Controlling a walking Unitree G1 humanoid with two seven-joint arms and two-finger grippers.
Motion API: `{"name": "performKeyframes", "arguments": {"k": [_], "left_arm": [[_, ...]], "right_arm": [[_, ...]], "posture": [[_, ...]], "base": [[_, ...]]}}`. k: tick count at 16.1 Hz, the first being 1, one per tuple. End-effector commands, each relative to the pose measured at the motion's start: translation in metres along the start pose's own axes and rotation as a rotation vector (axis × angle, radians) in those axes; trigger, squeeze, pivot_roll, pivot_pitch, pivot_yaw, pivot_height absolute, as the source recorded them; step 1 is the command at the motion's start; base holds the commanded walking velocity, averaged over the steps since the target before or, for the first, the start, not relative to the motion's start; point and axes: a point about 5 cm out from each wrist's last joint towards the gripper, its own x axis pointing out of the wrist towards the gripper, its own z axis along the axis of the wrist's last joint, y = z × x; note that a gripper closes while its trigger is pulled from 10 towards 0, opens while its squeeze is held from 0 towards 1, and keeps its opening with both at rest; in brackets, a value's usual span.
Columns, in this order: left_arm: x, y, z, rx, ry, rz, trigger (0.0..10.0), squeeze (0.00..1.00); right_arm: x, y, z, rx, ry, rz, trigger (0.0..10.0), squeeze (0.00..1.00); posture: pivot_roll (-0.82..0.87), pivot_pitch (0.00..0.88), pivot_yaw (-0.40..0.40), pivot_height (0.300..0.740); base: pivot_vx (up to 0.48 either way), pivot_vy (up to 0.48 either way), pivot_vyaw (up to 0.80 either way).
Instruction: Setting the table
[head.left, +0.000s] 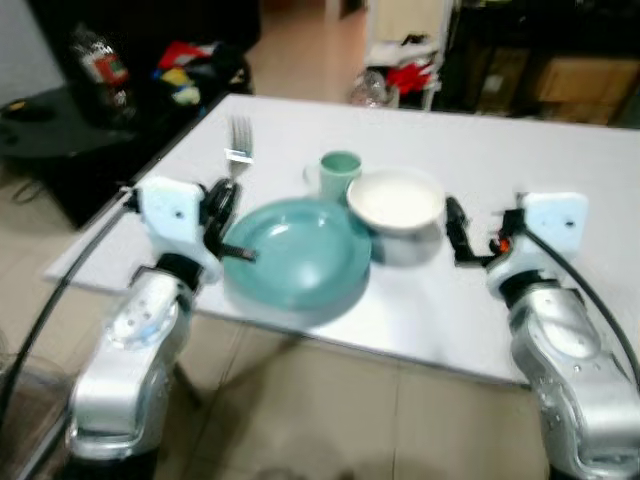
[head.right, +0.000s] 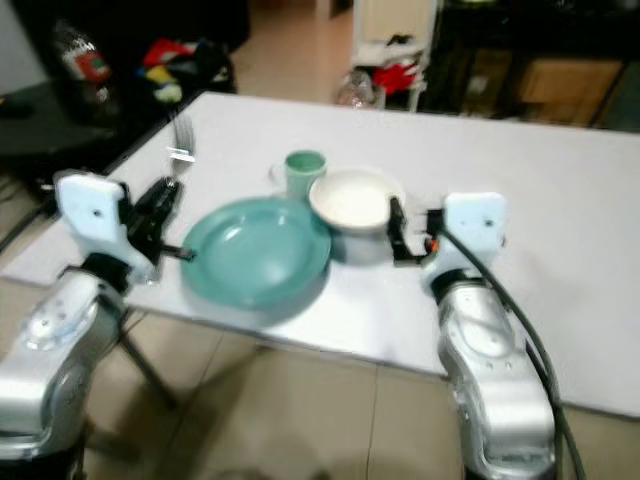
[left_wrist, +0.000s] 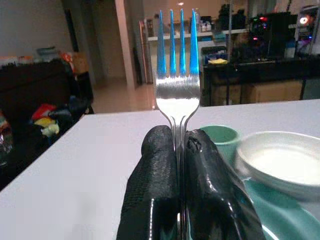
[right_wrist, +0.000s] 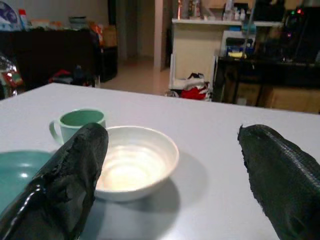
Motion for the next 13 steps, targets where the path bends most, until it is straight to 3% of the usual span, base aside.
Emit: {"name": "performKeyframes", "arguments": {"k": [1, 4, 10, 13], "left_arm": [[0.005, -0.005, 0.005, -0.004, -0.021, -0.026, 10.0, 0.00], [0.006, -0.006, 0.006, -0.003, -0.026, -0.034, 10.0, 0.00], [-0.001, -0.001, 0.005, 0.003, -0.007, -0.033, 10.0, 0.00], [-0.008, 0.007, 0.004, 0.026, 0.012, -0.020, 10.0, 0.00]], "right_arm": [[-0.001, -0.008, 0.002, -0.021, 0.001, -0.032, 10.0, 0.00], [-0.002, -0.010, 0.001, -0.006, 0.007, -0.033, 10.0, 0.00], [-0.011, 0.003, -0.021, 0.023, 0.142, 0.128, 10.0, 0.00], [-0.014, 0.003, -0.023, 0.034, 0.164, 0.177, 10.0, 0.00]], "posture": [[-0.03, 0.000, 0.050, 0.740], [-0.03, 0.000, 0.055, 0.740], [-0.02, 0.000, 0.062, 0.740], [0.00, 0.000, 0.063, 0.740]], "base": [[0.337, 0.000, -0.80], [0.330, 0.000, -0.80], [0.050, 0.000, 0.00], [0.000, 0.296, 0.00]]}}
